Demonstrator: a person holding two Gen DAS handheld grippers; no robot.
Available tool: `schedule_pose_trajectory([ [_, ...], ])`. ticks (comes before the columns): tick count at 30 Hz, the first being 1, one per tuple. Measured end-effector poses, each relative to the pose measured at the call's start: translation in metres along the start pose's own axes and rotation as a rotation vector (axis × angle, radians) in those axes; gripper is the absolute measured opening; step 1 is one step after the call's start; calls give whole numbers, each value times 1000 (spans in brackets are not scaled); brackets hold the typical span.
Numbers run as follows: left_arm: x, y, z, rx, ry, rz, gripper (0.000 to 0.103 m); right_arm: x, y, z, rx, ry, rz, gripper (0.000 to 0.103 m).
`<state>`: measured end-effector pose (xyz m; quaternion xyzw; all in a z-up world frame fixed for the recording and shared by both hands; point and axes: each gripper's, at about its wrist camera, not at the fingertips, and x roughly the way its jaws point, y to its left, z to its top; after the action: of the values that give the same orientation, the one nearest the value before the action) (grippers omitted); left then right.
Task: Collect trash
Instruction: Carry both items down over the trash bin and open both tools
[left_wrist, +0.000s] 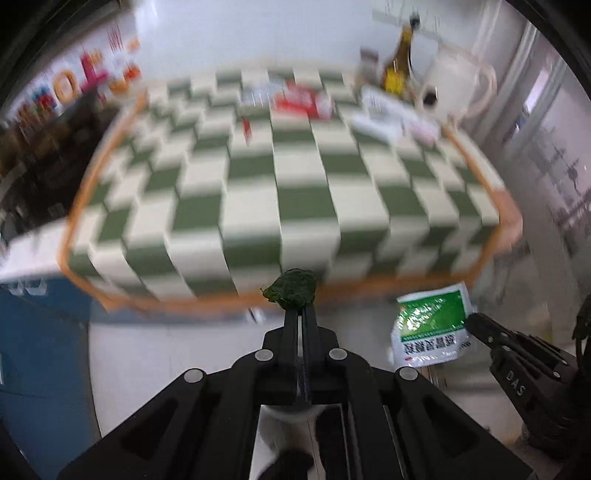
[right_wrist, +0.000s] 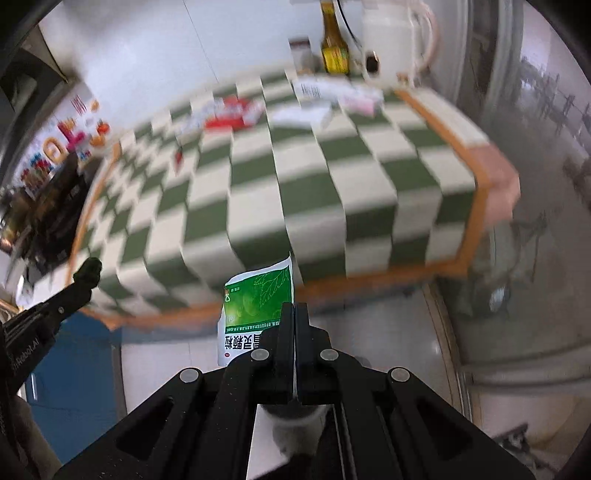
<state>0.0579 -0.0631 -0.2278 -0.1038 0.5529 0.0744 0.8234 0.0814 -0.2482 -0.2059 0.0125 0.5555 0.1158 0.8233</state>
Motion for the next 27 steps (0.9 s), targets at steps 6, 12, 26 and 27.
schedule_pose_trajectory([
  [6,130,11,-68,-104,275,-88,0,91,-24,-79,15,206,-30,0],
  [12,288,38,-130,-226,478,-139,0,232,-45,-147,28,373,-40,0],
  [26,494,92,-264,-313,681,-36,24,519,-65,-304,0,667,-73,2],
  [27,492,95,-265,-307,669,-9,51,525,-65,-309,-8,673,-77,5],
])
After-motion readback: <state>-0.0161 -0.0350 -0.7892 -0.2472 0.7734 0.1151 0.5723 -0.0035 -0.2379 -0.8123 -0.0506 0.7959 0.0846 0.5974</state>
